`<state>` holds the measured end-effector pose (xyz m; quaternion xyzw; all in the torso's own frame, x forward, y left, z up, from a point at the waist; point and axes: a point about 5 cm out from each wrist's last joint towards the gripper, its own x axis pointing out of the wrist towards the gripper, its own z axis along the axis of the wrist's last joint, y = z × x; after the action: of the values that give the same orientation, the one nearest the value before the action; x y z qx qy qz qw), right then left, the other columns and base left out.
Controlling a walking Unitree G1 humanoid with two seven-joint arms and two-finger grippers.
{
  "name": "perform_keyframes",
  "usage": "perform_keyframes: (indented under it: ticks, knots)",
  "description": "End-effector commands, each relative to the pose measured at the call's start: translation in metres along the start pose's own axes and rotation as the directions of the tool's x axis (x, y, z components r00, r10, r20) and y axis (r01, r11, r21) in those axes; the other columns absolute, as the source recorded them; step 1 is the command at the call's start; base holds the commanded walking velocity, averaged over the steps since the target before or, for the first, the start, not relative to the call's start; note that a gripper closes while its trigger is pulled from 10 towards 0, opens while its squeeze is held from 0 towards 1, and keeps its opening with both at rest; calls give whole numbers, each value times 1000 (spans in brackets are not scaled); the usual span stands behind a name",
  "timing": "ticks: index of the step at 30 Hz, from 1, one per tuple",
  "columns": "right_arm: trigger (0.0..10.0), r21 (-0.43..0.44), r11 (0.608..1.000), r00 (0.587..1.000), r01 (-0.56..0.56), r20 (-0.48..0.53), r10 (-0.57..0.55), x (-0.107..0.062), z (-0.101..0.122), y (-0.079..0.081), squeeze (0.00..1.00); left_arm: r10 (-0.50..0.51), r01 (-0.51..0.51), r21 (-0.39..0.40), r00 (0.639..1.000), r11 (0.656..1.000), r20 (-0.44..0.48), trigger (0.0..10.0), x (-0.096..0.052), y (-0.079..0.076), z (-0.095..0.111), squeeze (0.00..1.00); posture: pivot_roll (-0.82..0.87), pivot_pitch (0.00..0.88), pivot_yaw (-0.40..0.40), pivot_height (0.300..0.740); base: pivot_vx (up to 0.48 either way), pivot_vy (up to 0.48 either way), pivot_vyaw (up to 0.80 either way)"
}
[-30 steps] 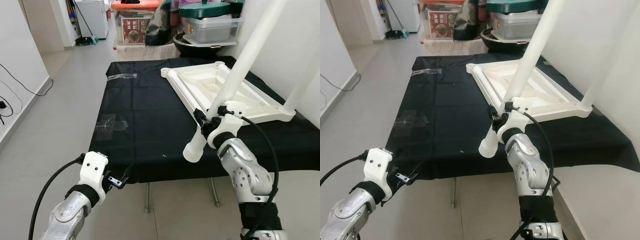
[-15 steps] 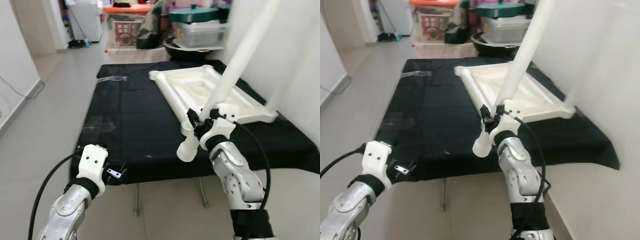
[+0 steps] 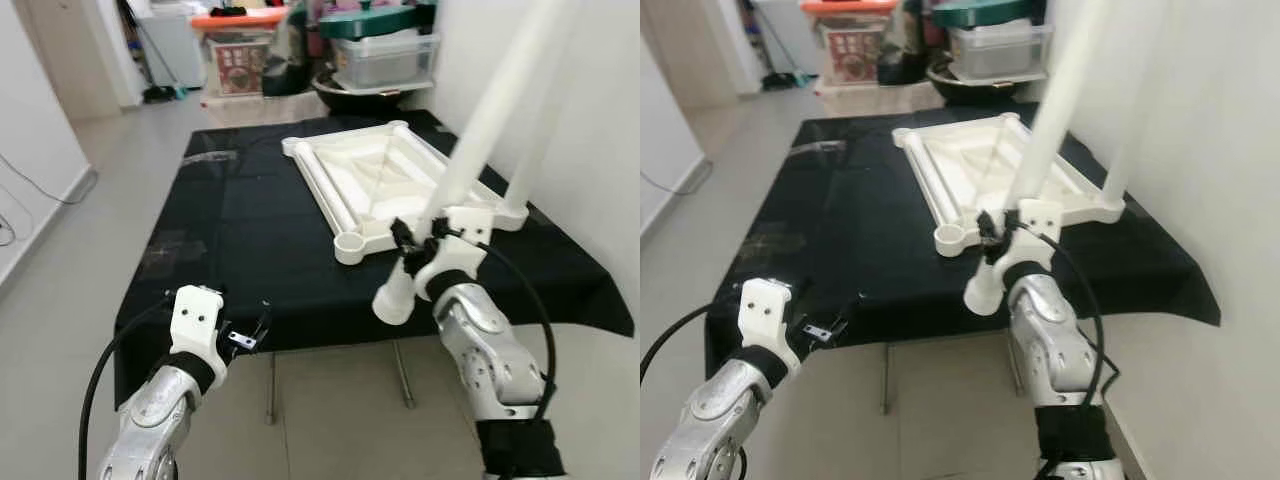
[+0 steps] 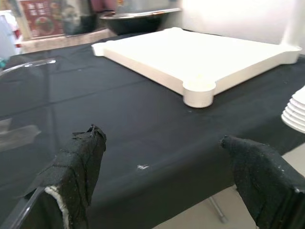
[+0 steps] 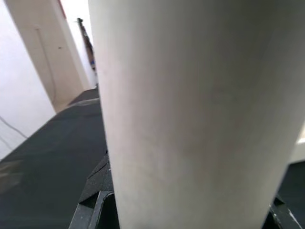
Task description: Building children table
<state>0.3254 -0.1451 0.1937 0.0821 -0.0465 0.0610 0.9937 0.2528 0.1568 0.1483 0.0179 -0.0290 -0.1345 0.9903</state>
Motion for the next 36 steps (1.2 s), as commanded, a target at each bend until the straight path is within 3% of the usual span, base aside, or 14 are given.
perform_keyframes:
  ticks: [1, 11, 29, 36]
  knots:
    - [10000, -6, 999, 999, -38, 36, 39, 5, 7, 11, 0, 8, -8, -7, 1000, 1000, 1, 10000, 1, 3, 1, 0, 6, 0, -21, 740, 300, 0, 0]
    - [10000, -28, 998, 997, -63, 47, 65, 10, 10, 19, 0, 0, 0, -16, 1000, 1000, 6, 10000, 3, 0, 2, 0, 11, 0, -26, 740, 308, 0, 0]
    - [10000, -45, 997, 994, -70, 84, 74, 18, 21, 15, 0, -3, 3, -17, 1000, 1000, 6, 10000, 4, -1, 2, 0, 10, 0, -32, 740, 307, 0, 0]
    - [10000, -54, 994, 991, -96, 91, 101, 19, 23, 15, 0, 11, -10, -27, 1000, 1000, 9, 10000, 4, -2, 1, 0, 11, 0, -33, 740, 0, 0, 0]
